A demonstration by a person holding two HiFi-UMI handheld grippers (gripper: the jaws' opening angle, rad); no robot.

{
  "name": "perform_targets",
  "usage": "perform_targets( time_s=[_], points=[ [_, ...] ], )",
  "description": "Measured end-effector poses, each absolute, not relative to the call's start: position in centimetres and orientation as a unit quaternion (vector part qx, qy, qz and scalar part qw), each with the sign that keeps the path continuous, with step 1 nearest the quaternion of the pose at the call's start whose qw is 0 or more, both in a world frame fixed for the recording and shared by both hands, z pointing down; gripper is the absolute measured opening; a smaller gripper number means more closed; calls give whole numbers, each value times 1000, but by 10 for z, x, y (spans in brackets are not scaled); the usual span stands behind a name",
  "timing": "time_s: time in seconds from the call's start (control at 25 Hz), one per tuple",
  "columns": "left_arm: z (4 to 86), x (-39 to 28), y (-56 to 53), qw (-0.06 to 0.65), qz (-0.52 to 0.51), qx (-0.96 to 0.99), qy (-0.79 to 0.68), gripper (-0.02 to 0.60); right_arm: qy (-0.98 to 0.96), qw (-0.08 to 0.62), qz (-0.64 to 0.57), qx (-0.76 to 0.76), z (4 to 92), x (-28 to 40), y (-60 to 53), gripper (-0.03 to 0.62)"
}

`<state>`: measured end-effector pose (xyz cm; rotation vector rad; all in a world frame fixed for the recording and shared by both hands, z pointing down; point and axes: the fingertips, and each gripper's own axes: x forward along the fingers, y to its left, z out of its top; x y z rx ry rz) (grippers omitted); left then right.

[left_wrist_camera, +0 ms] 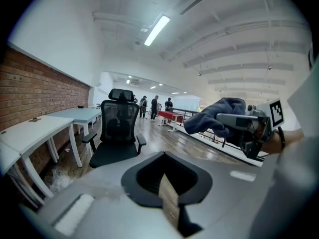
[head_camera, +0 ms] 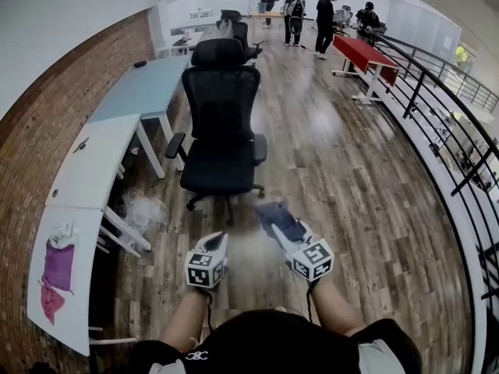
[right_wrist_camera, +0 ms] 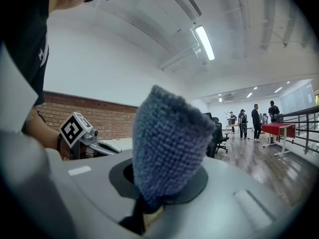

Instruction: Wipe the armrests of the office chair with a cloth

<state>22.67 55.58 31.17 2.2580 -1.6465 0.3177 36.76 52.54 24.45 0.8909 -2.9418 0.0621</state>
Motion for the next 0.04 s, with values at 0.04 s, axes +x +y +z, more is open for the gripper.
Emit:
perform_targets(
  time_s=[0.04],
  points=[
    [310,226,554,164,106,792,-578,6,-956,35,20,289,246,367,525,57]
  ],
)
